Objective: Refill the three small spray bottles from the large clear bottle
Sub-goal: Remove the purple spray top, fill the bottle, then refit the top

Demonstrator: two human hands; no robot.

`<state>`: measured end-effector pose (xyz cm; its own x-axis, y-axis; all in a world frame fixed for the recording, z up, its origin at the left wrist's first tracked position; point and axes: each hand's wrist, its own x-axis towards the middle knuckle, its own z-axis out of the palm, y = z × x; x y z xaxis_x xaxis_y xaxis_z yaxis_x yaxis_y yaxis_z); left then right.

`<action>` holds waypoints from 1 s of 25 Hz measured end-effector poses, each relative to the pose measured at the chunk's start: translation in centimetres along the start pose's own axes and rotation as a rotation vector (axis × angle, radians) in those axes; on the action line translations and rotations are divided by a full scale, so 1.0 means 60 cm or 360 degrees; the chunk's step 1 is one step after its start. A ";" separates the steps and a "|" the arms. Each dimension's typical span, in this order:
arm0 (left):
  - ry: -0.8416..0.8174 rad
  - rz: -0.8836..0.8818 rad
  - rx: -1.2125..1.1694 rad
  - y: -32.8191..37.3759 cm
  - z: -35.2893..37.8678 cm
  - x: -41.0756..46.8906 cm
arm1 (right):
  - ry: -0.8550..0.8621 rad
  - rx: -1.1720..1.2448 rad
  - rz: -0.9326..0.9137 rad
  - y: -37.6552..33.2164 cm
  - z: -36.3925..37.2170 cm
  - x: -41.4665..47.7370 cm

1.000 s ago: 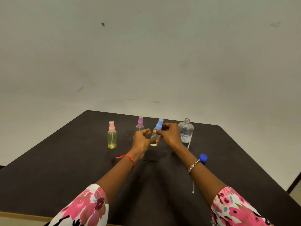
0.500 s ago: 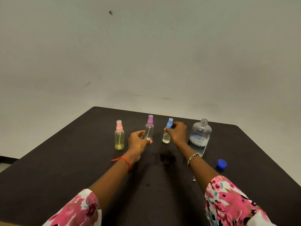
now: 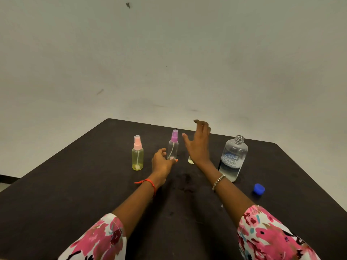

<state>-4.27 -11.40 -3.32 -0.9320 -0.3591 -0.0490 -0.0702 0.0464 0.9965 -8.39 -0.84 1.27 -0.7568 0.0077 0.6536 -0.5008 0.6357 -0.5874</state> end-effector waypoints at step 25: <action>-0.0004 0.0407 0.0331 0.061 0.007 -0.028 | -0.0435 0.0518 -0.0002 -0.052 -0.028 -0.014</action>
<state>-3.13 -10.23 0.35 -0.9297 -0.3091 0.2005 0.0953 0.3241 0.9412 -5.50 -1.52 3.35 -0.8179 -0.2257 0.5293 -0.5749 0.3582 -0.7356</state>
